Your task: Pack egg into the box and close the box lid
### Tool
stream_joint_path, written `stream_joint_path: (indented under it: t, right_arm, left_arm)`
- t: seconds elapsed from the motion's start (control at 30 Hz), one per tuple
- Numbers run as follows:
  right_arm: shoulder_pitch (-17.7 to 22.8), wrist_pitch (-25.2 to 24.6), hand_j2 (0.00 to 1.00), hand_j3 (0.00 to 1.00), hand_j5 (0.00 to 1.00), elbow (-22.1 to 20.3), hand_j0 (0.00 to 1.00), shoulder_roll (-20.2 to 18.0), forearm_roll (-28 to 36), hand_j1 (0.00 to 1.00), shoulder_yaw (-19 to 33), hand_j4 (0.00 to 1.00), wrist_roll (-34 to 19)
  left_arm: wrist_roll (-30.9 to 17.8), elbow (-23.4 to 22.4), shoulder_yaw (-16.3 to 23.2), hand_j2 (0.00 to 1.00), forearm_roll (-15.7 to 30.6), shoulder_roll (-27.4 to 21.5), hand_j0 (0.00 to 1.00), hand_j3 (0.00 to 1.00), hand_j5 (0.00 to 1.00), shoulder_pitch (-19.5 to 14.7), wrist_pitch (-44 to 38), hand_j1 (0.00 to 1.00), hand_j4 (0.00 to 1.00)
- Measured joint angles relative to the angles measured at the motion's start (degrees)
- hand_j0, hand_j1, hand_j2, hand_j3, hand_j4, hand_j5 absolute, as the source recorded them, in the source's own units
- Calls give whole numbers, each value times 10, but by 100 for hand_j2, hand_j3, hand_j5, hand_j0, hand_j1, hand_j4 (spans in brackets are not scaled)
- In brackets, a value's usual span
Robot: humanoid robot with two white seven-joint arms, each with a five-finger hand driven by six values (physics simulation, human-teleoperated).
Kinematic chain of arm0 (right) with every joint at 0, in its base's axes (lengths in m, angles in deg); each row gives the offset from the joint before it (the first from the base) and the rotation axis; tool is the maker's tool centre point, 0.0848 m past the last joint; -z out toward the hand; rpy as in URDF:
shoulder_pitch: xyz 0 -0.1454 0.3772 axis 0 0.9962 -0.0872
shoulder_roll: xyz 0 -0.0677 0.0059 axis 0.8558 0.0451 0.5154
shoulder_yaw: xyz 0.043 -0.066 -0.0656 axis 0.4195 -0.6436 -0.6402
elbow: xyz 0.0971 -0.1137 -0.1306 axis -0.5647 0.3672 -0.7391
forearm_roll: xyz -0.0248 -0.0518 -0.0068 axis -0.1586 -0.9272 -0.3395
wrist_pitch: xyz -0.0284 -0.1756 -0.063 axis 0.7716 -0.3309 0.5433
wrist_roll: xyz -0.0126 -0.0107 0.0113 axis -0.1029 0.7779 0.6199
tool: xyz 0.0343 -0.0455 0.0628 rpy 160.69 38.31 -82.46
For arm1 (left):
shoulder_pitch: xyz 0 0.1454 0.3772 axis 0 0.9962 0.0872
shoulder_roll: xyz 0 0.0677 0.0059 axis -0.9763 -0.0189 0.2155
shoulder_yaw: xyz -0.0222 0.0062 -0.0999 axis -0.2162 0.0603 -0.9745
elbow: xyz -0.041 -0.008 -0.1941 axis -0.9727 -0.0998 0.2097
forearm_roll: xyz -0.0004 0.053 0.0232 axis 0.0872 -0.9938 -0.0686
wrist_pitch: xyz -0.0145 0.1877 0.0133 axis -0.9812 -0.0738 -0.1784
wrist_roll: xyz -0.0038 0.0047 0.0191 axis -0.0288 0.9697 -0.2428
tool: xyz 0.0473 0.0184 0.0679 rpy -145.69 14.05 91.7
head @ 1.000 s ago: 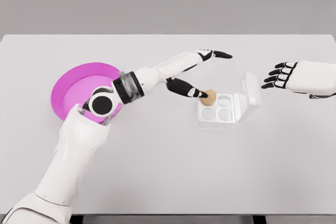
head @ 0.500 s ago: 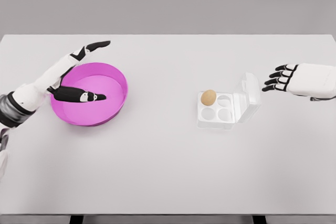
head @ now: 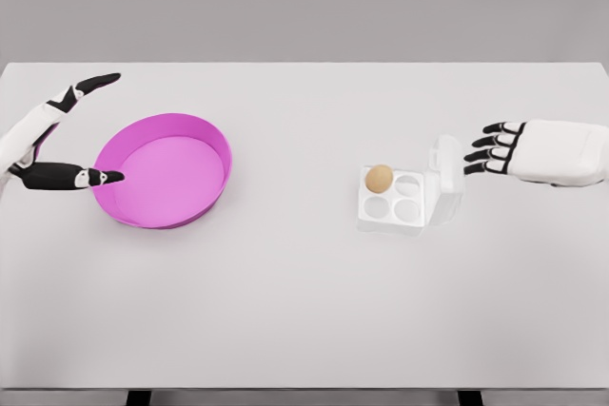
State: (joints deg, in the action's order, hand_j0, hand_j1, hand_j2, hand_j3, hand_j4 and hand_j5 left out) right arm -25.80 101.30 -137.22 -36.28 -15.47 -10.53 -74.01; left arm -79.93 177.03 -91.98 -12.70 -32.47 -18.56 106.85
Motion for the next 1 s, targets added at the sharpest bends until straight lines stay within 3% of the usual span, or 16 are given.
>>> stream_joint_path:
  t: [0.33,0.77,0.83,1.0]
  right_arm:
    - [-7,0,100,100,100,-25,100,6,0,100,0,100,-10]
    - [-46,0,100,100,100,-32,100,59,-1,100,-3,100,-49]
    - [-47,0,100,100,100,-22,100,58,2,100,-1,100,-47]
    - [-44,0,100,100,100,68,100,58,48,100,1,100,-45]
  left_arm:
    - [0,-13,-1,100,-1,-2,100,100,100,-2,0,100,100]
    - [0,-20,-1,100,-2,-4,100,100,100,-7,0,100,100]
    - [0,-23,-1,100,-4,-4,100,100,100,-7,0,100,100]
    - [0,-26,-1,100,-5,-4,100,100,100,-8,0,100,100]
